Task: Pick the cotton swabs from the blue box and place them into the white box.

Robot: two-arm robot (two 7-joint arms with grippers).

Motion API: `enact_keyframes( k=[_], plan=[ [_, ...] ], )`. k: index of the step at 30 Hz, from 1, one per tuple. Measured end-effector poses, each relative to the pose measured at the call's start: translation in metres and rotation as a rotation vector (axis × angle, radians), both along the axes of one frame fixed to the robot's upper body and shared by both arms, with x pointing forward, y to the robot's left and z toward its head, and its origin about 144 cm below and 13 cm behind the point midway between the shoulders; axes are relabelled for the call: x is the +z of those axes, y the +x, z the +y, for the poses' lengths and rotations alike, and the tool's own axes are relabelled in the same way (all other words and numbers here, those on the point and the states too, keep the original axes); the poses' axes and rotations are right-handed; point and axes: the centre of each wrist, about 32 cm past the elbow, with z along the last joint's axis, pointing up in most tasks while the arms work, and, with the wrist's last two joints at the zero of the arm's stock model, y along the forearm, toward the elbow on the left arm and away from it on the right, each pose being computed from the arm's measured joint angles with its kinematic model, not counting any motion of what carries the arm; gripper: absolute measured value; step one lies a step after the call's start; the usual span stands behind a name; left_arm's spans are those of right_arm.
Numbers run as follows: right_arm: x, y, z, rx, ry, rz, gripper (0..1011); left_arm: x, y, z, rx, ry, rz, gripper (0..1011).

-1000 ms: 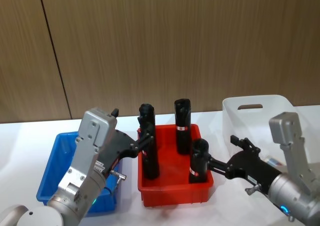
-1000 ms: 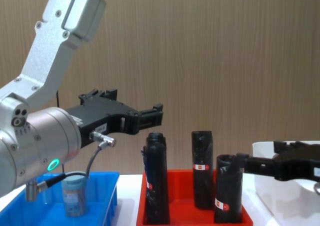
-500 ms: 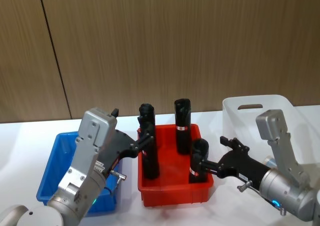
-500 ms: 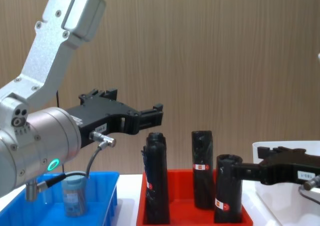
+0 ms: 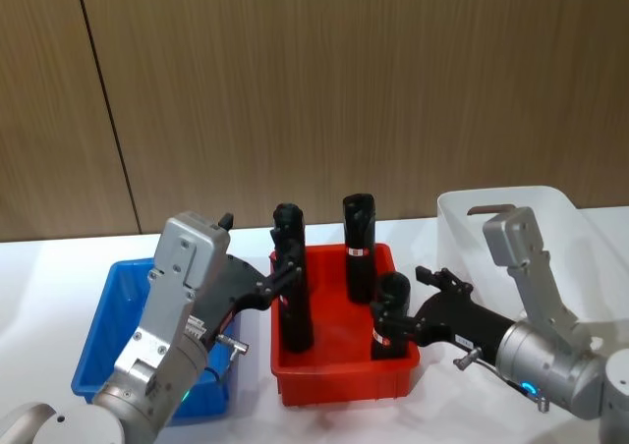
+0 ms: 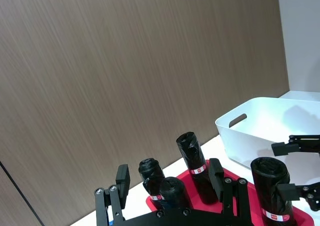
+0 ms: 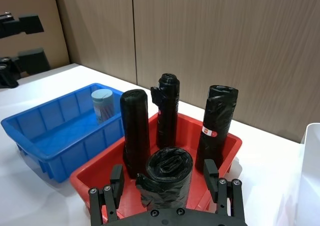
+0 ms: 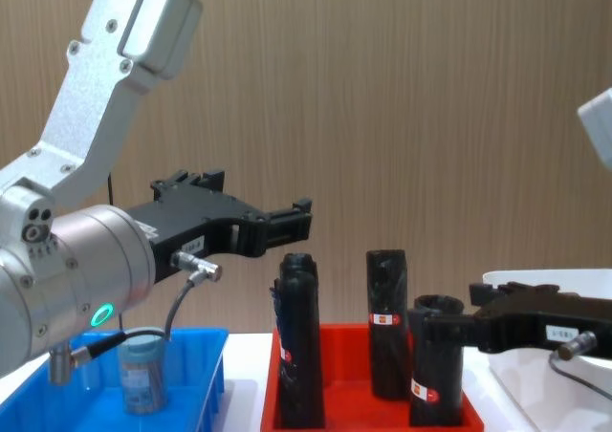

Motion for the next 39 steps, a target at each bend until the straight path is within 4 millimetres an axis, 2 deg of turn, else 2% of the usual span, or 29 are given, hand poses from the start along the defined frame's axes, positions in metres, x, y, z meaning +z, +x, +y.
enact_keyframes(
  k=[11,16,24,28,39],
  plan=[
    [-0.005,0.014,0.006,0.006,-0.011,0.033,999,0.000,0.000,0.000,0.000,0.000,0.000,1000],
    [-0.008,0.019,0.007,0.002,-0.013,0.047,895,0.000,0.000,0.000,0.000,0.000,0.000,1000],
    [-0.010,0.023,0.008,0.000,-0.017,0.057,634,0.000,0.000,0.000,0.000,0.000,0.000,1000],
    [-0.010,0.024,0.008,-0.001,-0.017,0.055,535,0.000,0.000,0.000,0.000,0.000,0.000,1000],
    [0.002,0.022,0.011,-0.015,-0.007,0.008,460,0.000,0.000,0.000,0.000,0.000,0.000,1000]
  ],
)
